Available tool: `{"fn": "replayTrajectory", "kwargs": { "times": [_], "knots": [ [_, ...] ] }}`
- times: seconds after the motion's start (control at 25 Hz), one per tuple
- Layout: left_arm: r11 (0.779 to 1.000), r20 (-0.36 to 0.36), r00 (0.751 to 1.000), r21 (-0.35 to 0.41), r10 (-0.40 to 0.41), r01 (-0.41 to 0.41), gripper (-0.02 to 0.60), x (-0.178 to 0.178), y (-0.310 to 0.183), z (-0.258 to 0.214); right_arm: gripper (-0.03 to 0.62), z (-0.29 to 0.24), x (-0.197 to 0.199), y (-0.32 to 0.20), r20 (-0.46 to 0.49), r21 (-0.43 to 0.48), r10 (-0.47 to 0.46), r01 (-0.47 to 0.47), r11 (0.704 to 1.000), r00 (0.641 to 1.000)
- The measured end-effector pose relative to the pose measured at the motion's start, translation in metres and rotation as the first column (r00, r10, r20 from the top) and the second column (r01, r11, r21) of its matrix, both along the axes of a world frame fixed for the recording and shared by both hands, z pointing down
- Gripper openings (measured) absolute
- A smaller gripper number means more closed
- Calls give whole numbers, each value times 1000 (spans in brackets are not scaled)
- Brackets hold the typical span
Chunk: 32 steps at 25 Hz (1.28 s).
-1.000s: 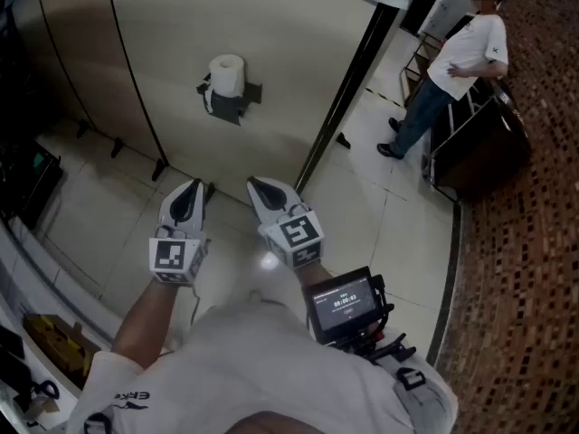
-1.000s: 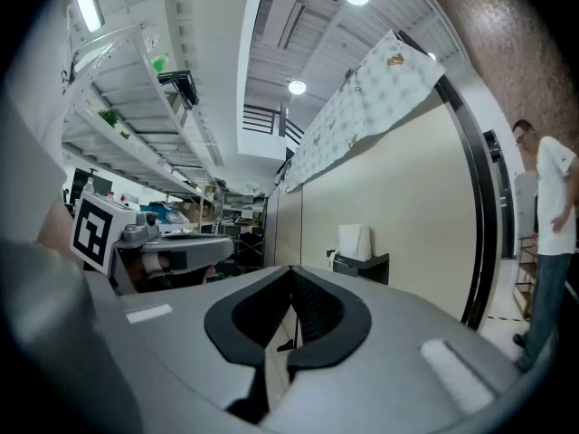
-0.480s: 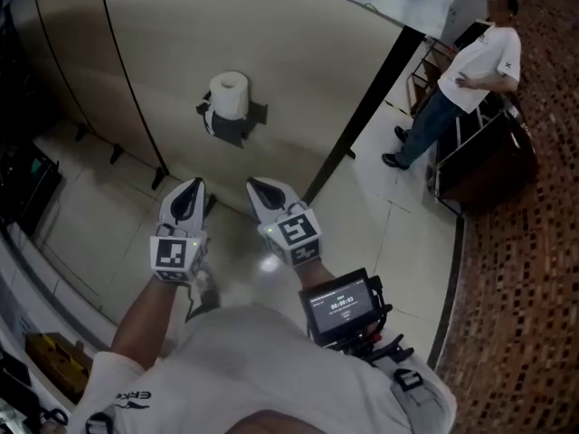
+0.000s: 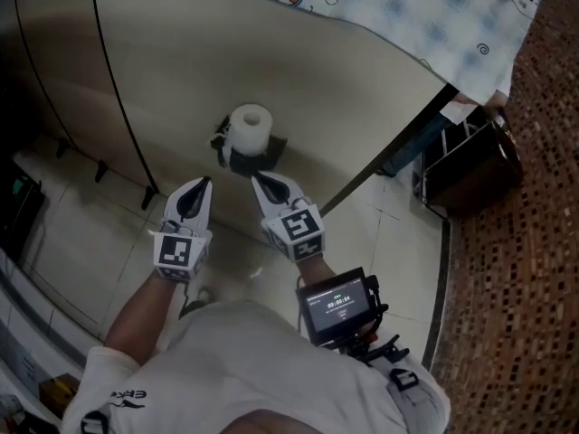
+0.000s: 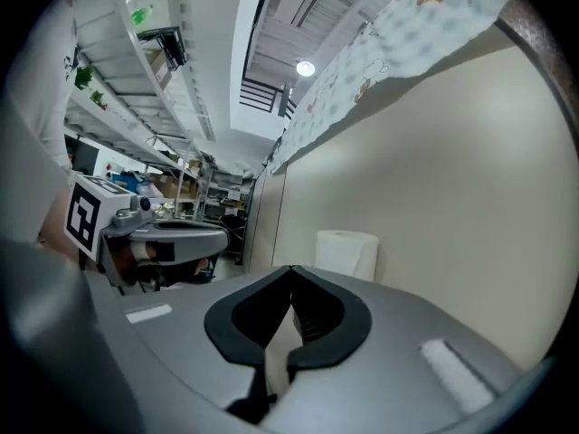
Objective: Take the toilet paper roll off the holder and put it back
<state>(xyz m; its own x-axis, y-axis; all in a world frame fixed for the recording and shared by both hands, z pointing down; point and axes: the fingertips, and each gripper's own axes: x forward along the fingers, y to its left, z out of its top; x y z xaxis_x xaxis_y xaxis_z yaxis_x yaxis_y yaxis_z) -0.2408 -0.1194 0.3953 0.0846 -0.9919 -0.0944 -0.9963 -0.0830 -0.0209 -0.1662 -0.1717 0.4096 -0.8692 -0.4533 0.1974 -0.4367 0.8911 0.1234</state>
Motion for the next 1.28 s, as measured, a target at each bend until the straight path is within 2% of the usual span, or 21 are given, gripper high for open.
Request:
{"fn": "replayTrajectory", "kwargs": {
  "times": [0.24, 0.52, 0.6, 0.72, 0.8, 0.88, 0.96, 1.12, 1.28],
  "knots": [
    [999, -20, 999, 2, 35, -35, 2, -20, -25, 2, 15, 2, -16, -22, -42, 16, 31, -30, 999, 999],
    [1000, -30, 999, -2, 27, -27, 3, -21, -51, 6, 17, -5, -19, -40, -110, 91, -28, 38, 995, 993],
    [1000, -22, 999, 1, 24, -24, 3, -22, -56, 7, 41, -10, -21, -43, -150, 132, -54, 74, 989, 987],
    [1000, -23, 999, -6, 24, -24, 3, -24, -61, 10, 123, -16, -26, -47, -262, 222, -86, 146, 964, 961],
    [1000, -28, 999, -10, 23, -23, 2, -25, -63, 11, 160, -20, -30, -53, -349, 301, -84, 197, 933, 933],
    [1000, -31, 999, 0, 12, -12, 3, -31, -65, 13, 170, -21, -35, -59, -434, 369, -75, 253, 894, 898],
    [1000, -31, 1000, 9, 2, -1, 2, -36, -66, 12, 184, -21, -41, -62, -508, 399, -76, 313, 862, 858],
    [1000, -42, 999, -5, -3, 3, 2, -40, -65, 9, 221, -12, -51, -66, -661, 377, -88, 431, 820, 745],
    [1000, -51, 998, 6, -30, 31, 2, -54, -63, 11, 238, -3, -57, -74, -763, 331, -83, 498, 802, 641]
  ]
}}
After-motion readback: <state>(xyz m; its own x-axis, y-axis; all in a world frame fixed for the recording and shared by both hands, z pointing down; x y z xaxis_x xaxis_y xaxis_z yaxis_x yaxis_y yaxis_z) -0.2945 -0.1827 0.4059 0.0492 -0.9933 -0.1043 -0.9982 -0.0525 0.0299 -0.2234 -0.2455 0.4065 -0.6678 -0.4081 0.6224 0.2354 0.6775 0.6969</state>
